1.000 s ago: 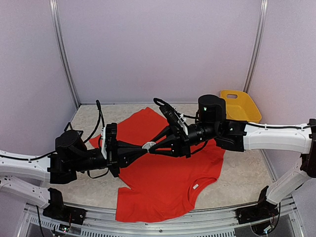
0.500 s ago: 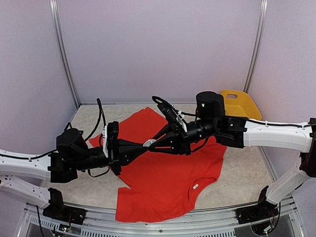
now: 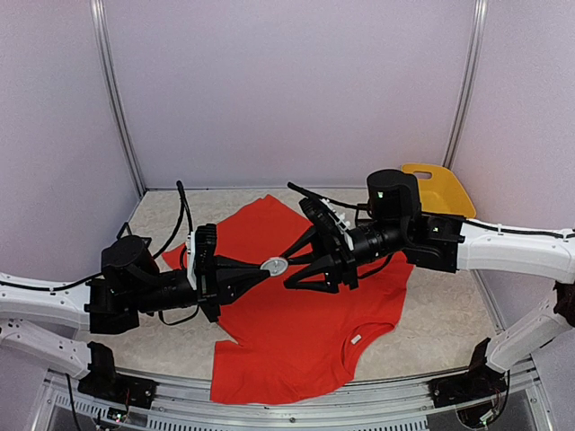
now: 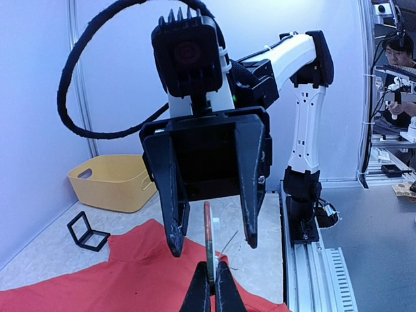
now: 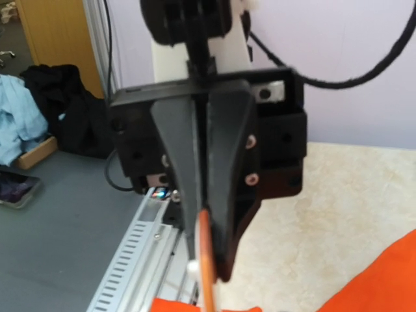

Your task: Pin the brooch onto the clothing

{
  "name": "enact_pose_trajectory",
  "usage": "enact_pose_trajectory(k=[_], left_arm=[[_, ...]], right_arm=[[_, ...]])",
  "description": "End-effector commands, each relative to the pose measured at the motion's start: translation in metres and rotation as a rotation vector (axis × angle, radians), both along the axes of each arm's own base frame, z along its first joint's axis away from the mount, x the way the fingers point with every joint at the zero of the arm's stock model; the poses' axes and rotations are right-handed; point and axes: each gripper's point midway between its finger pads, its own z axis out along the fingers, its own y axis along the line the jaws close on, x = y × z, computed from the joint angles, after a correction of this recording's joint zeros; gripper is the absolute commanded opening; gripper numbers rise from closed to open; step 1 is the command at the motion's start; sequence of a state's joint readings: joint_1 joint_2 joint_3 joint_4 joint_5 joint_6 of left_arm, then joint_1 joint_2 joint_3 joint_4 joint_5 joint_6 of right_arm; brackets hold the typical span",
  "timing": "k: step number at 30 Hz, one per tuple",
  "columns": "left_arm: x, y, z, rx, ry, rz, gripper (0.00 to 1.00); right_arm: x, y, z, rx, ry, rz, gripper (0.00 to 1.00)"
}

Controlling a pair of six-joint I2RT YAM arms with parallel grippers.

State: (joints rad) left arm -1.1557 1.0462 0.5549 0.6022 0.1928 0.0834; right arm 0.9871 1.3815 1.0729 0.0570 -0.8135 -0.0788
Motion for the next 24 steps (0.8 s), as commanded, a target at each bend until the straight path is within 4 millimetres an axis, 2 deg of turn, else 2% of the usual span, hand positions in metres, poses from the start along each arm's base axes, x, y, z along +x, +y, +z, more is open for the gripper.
enact_pose_trajectory(k=[1,3,7,15,19,20,21,22,23,24], left_arm=[[0.0,0.0,0.008,-0.013,-0.022,0.002,0.0],[-0.001,-0.001,0.009,-0.01,-0.022,-0.003,0.0],[-0.001,-0.002,0.007,-0.002,-0.019,-0.008,0.0],[0.001,-0.005,0.001,0.016,0.005,-0.007,0.0],[0.011,-0.005,-0.003,0.019,0.041,0.041,0.0],[0.018,-0.003,-0.004,0.018,0.058,0.076,0.11],[0.025,0.0,-0.006,0.019,0.075,0.113,0.32],[0.036,0.004,-0.009,0.018,0.092,0.173,0.47],[0.045,0.009,-0.013,0.02,0.11,0.222,0.55],[0.055,0.014,-0.017,0.024,0.133,0.275,0.59]], right_arm=[[0.006,-0.001,0.006,0.018,-0.016,-0.043,0.34],[0.009,-0.001,0.01,0.026,-0.018,-0.057,0.24],[0.01,0.0,0.013,0.038,-0.02,-0.068,0.12],[0.012,0.004,0.011,0.035,0.007,-0.066,0.0],[0.022,0.008,0.005,0.02,0.024,-0.111,0.0],[0.028,0.007,0.003,0.014,0.023,-0.139,0.0],[0.037,0.006,-0.002,-0.004,0.056,-0.179,0.0],[0.047,0.003,-0.011,-0.025,0.08,-0.219,0.0],[0.06,0.0,-0.02,-0.047,0.103,-0.269,0.0],[0.072,-0.005,-0.033,-0.075,0.133,-0.319,0.0]])
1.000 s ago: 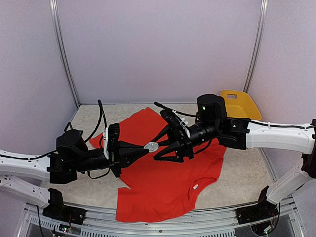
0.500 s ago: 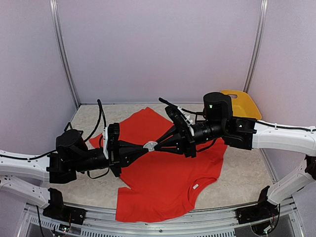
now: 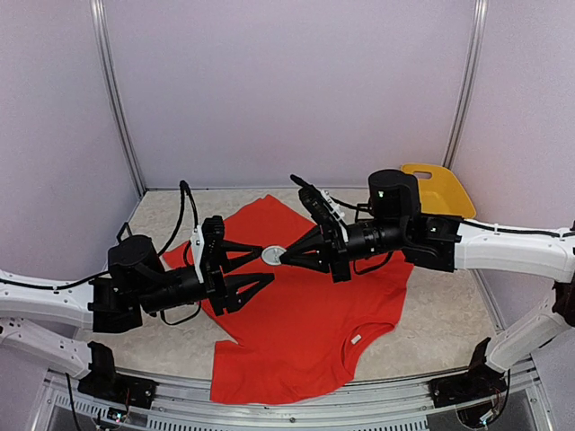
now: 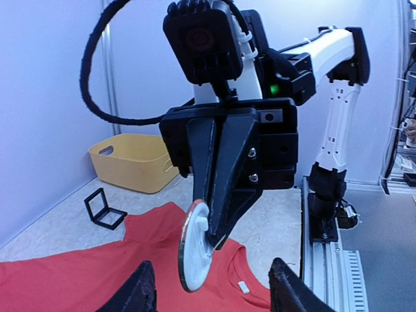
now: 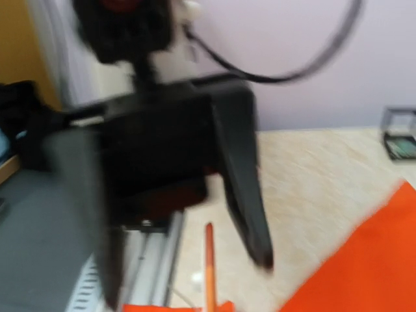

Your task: Pin the brooch onto the clothing

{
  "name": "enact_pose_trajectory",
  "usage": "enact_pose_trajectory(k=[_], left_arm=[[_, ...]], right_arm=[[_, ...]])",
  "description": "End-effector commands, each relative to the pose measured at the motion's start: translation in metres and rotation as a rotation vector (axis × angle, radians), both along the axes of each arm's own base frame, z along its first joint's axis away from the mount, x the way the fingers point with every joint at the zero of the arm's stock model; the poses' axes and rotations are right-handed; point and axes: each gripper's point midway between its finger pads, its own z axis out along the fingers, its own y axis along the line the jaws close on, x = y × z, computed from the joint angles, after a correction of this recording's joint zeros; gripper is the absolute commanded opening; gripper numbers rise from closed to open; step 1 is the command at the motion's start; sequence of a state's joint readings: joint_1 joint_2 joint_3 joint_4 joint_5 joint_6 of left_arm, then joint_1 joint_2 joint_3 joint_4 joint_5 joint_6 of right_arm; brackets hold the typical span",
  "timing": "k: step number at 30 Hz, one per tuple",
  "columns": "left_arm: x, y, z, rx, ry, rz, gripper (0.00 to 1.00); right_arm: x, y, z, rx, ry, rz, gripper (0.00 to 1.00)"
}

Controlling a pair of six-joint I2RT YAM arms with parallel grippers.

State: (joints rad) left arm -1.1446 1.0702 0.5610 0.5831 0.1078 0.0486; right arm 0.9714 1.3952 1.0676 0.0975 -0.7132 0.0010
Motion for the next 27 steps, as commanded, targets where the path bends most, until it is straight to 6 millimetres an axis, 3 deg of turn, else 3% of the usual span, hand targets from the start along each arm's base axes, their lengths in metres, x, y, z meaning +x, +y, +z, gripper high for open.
enact_pose_trajectory(k=[1,3,7,8,11,14,15,17,20,22,25,27], left_arm=[[0.044,0.019,-0.014,0.013,0.108,0.226,0.61],[0.064,0.031,-0.036,0.045,0.184,0.321,0.61],[0.099,0.061,-0.106,0.121,0.403,0.491,0.57],[0.105,0.069,-0.132,0.151,0.462,0.524,0.57],[0.117,0.09,-0.179,0.161,0.594,0.601,0.55],[0.126,0.105,-0.202,0.141,0.674,0.662,0.53],[0.126,0.102,-0.206,0.155,0.678,0.647,0.52],[0.116,0.075,-0.194,0.183,0.591,0.503,0.48],[0.07,0.004,-0.177,0.377,0.294,0.22,0.44],[0.044,-0.019,-0.208,0.589,0.195,0.107,0.43],[0.037,-0.031,-0.25,0.753,0.21,0.032,0.39],[0.032,-0.036,-0.265,0.812,0.223,-0.012,0.39]], right_arm=[[0.058,-0.014,-0.043,-0.088,0.119,-0.241,0.0],[0.081,-0.027,-0.073,-0.139,0.178,-0.351,0.0],[0.115,-0.056,-0.141,-0.254,0.306,-0.537,0.0],[0.12,-0.061,-0.155,-0.278,0.334,-0.562,0.0],[0.127,-0.073,-0.195,-0.345,0.382,-0.626,0.0],[0.129,-0.083,-0.223,-0.398,0.407,-0.663,0.0],[0.128,-0.085,-0.229,-0.409,0.411,-0.666,0.0],[0.128,-0.087,-0.236,-0.424,0.404,-0.667,0.0],[0.13,-0.092,-0.246,-0.467,0.363,-0.691,0.0],[0.133,-0.096,-0.247,-0.481,0.335,-0.707,0.0],[0.132,-0.096,-0.242,-0.47,0.304,-0.698,0.0],[0.131,-0.095,-0.24,-0.471,0.294,-0.692,0.0]])
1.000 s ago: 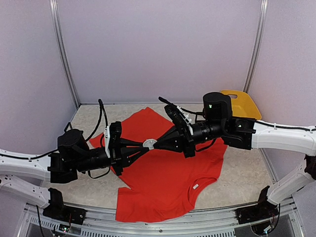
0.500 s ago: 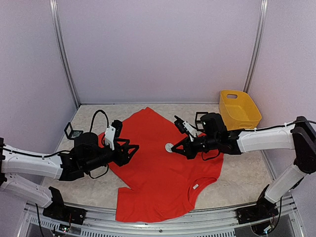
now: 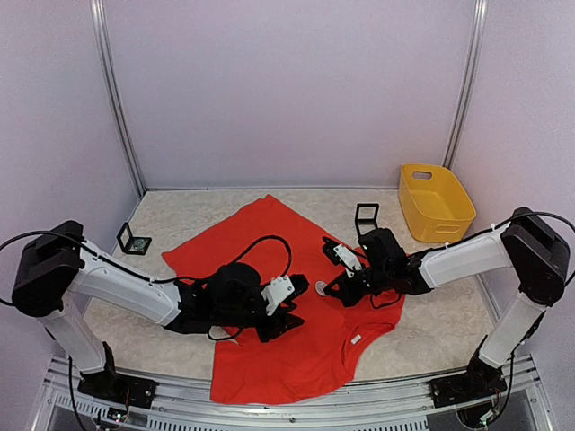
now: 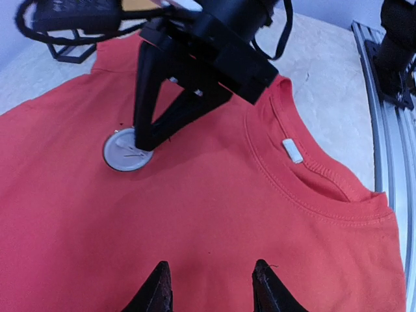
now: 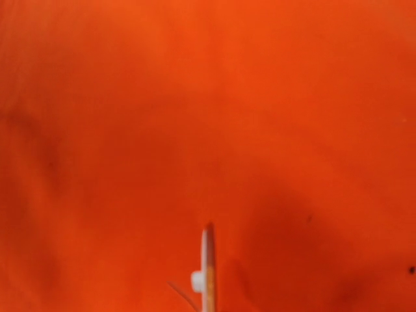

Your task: Pin the brooch onto the clothing

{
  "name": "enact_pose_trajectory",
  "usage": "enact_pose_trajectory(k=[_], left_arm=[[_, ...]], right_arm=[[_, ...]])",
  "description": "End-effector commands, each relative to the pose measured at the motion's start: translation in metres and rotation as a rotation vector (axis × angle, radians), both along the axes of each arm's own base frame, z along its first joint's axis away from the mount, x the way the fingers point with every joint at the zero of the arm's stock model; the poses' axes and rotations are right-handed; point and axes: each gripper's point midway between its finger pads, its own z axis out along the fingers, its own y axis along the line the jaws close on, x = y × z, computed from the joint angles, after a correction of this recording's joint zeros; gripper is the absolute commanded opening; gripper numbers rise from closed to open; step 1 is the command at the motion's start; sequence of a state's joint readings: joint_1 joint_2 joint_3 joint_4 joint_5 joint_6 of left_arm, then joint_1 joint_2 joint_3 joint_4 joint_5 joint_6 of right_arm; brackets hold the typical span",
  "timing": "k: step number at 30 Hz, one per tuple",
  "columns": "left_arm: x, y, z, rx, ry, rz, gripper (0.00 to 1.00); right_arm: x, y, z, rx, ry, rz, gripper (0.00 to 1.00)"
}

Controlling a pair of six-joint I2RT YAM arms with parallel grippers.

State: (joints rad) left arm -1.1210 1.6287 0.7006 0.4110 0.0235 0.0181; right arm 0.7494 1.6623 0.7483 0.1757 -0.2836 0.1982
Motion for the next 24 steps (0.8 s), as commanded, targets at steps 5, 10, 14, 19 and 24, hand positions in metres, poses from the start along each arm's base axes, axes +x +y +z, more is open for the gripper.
enact_pose_trajectory(k=[5,10,14,19,24], left_arm=[[-0.022,0.003,-0.07,0.266,0.034,-0.202,0.48],[-0.024,0.007,-0.086,0.338,0.067,-0.207,0.49],[-0.029,0.015,-0.103,0.39,0.093,-0.216,0.41],[-0.034,0.01,-0.101,0.365,0.093,-0.25,0.12],[-0.035,0.008,-0.099,0.341,0.096,-0.246,0.0]], right_arm=[[-0.001,0.002,0.009,0.005,-0.066,0.038,0.0],[-0.007,0.006,0.01,0.007,-0.071,0.066,0.0],[-0.009,0.007,0.01,0.008,-0.075,0.076,0.0],[-0.016,0.014,0.009,0.0,-0.088,0.116,0.0],[-0.029,0.023,0.012,0.006,-0.114,0.16,0.0]])
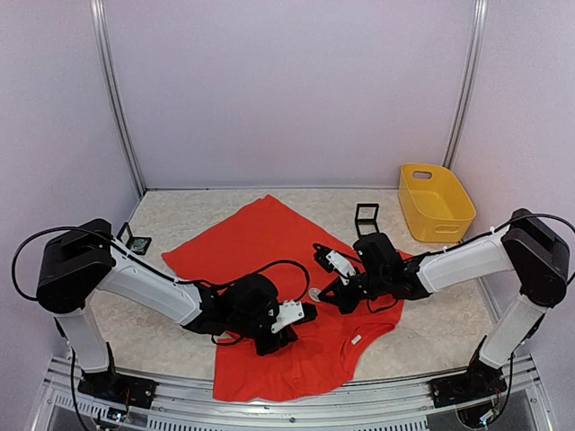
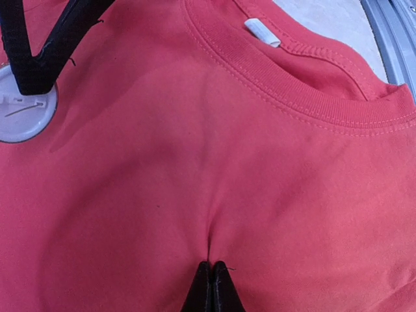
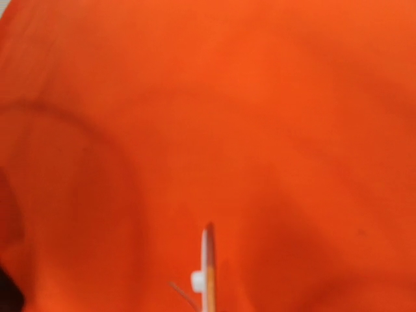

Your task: Pin the brooch onto the clothing

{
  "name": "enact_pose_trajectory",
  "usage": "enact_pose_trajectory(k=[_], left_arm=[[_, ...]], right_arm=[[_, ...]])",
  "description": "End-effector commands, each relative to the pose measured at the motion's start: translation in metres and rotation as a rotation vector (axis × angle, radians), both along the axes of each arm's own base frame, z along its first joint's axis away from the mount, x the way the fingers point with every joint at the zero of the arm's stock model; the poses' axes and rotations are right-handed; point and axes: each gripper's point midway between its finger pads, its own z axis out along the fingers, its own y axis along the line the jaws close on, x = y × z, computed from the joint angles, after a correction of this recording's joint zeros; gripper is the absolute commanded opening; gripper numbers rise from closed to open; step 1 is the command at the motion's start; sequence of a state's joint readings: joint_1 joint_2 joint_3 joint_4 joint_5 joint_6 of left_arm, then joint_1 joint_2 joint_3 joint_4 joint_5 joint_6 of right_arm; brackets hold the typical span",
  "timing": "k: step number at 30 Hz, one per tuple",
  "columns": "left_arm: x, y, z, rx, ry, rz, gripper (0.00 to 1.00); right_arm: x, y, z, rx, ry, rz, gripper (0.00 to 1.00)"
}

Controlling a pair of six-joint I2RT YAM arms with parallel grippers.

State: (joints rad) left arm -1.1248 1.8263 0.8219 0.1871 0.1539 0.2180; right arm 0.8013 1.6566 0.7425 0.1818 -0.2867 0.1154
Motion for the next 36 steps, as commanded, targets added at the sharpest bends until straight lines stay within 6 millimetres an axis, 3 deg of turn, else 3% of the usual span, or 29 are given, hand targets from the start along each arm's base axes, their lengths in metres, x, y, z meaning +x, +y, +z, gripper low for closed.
enact_pose_trajectory(k=[1,6,10,20,26,36], left_arm=[[-0.009,0.01,-0.017,0.041,0.031,-0.007,0.0],[-0.011,0.003,0.024,-0.147,-0.005,-0.011,0.0],[-0.011,0.0,0.042,-0.243,-0.004,-0.013,0.0],[-0.012,0.002,0.056,-0.315,0.026,-0.02,0.0],[-0.009,0.005,0.061,-0.33,0.023,-0.01,0.0],[-0.004,0.005,0.06,-0.328,0.022,0.011,0.0]], right_arm=[[-0.016,0.01,0.01,0.032,-0.063,0.074,0.0],[-0.039,0.021,0.022,0.094,-0.259,0.194,0.0],[-0.056,0.028,0.033,0.173,-0.444,0.265,0.0],[-0.07,0.041,0.006,0.058,-0.66,0.314,0.0],[-0.08,0.041,-0.01,0.024,-0.679,0.342,0.0],[-0.111,0.044,-0.004,0.082,-0.633,0.462,0.0]])
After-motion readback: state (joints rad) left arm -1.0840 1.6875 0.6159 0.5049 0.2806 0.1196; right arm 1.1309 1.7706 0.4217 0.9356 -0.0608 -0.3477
